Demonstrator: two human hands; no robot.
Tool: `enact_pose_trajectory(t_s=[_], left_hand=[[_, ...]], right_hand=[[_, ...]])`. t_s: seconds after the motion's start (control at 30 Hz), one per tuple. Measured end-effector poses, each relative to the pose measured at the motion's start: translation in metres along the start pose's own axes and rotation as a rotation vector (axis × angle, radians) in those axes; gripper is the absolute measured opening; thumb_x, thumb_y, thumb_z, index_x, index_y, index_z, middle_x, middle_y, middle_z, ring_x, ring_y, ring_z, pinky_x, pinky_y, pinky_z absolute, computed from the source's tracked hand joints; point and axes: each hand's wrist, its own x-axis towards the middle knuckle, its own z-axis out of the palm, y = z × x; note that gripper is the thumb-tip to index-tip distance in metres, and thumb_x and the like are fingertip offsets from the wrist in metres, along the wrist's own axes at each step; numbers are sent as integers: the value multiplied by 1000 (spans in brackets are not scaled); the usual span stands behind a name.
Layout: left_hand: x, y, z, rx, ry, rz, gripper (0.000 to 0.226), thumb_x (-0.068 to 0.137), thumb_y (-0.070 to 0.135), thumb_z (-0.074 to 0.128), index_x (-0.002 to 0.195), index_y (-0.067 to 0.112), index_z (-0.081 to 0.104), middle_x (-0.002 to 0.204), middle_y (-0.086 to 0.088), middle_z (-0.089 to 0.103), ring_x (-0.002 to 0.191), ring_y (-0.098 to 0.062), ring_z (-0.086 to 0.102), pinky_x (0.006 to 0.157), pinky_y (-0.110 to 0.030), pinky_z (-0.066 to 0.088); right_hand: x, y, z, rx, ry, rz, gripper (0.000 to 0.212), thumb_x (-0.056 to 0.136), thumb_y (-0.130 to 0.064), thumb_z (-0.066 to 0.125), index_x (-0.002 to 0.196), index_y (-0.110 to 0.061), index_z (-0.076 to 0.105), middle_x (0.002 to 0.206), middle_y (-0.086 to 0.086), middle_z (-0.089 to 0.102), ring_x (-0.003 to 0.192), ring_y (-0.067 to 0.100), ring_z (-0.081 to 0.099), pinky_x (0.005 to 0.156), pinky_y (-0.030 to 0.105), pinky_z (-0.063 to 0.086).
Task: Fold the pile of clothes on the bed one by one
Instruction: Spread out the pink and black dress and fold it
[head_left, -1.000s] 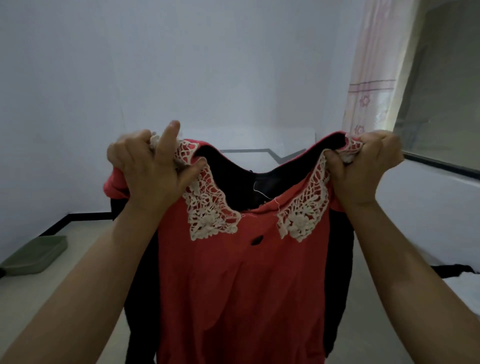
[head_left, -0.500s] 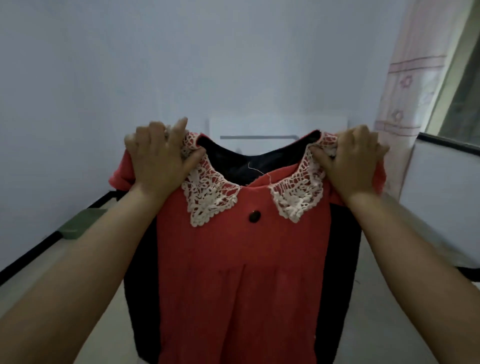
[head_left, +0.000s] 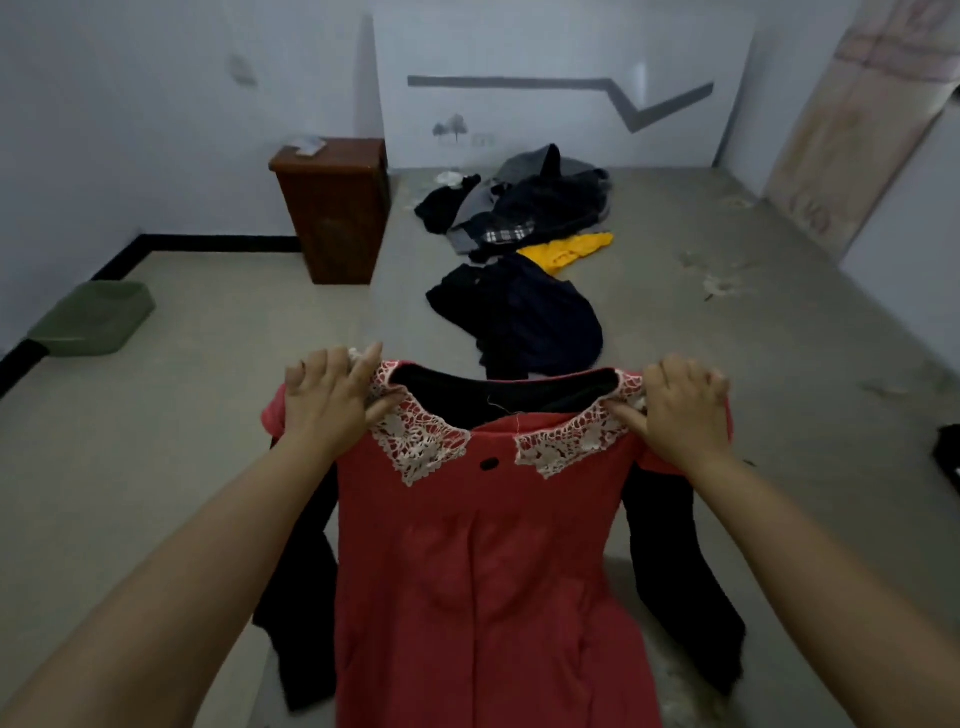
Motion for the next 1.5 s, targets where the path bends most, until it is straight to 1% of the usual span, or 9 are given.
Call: enact_pose_trajectory(t_s=[0.23, 0.43, 0.57, 0.67, 0.87, 1.0, 1.13, 1.27, 1.5], left_hand=[[73, -33, 87, 92, 165, 230, 73, 87, 67, 3, 113, 17, 49, 74, -15, 61, 75, -27, 44, 65, -36, 22], [165, -40, 135, 120, 190, 240, 73, 79, 67, 28, 111, 10, 61, 75, -19, 57, 73, -29, 50, 68, -37, 30], [226, -30, 196, -38, -51, 28, 69, 82, 54, 51, 139, 17, 38, 128, -28, 41, 119, -41, 37, 100, -55, 18], [206, -10, 260, -67, -204, -7, 68, 86, 39, 53, 145, 22, 23, 151, -20, 14, 139, -37, 6, 108, -55, 0], [54, 18, 335, -193, -518, -139, 59, 92, 33, 47, 143, 12, 27, 148, -23, 22, 139, -37, 12, 109, -47, 13], [-32, 30, 324, -315, -596, -348, 58, 92, 27, 51, 140, 2, 30, 143, -34, 25, 135, -46, 19, 110, -50, 17], [-89, 35, 304, -347, -568, -491, 63, 86, 33, 41, 137, -3, 34, 141, -36, 26, 131, -49, 24, 107, -54, 20], [-129, 39, 290, -349, -552, -671, 65, 89, 27, 54, 142, 4, 25, 143, -32, 23, 130, -45, 26, 102, -55, 25], [-182, 41, 268, -528, -522, -722, 75, 87, 29, 58, 146, 14, 16, 125, -31, 43, 113, -43, 43, 93, -48, 37]], right_hand=[[41, 4, 91, -13, -74, -56, 85, 79, -75, 12, 67, -4, 57, 68, 13, 57, 59, 27, 56, 63, 36, 23], [132, 22, 161, -4, -124, -47, 66, 63, -66, 44, 70, -1, 55, 70, 19, 55, 64, 31, 57, 65, 37, 30], [177, 6, 240, 72, -425, 138, 84, 70, -46, 69, 136, -7, 36, 138, 26, 34, 127, 40, 31, 102, 60, 16], [136, -32, 296, 153, -624, 144, 81, 82, -40, 59, 146, -23, 14, 155, 11, 2, 141, 33, -1, 105, 65, 2], [-36, -73, 317, 394, -785, 428, 63, 90, -39, 49, 142, -11, 29, 150, 15, 22, 140, 30, 12, 110, 52, 6], [-135, -73, 271, 434, -812, 736, 84, 75, -56, 39, 136, 3, 35, 142, 29, 31, 133, 42, 28, 108, 54, 19], [-204, -71, 232, 428, -853, 727, 106, 70, -76, 26, 131, 10, 39, 135, 33, 38, 123, 47, 40, 99, 52, 34], [-225, -74, 225, 362, -822, 818, 70, 78, -32, 69, 128, 10, 42, 127, 34, 45, 115, 47, 44, 93, 54, 36], [-223, -80, 214, 482, -721, 822, 26, 92, -13, 50, 99, 11, 55, 95, 31, 59, 90, 42, 55, 75, 41, 40]])
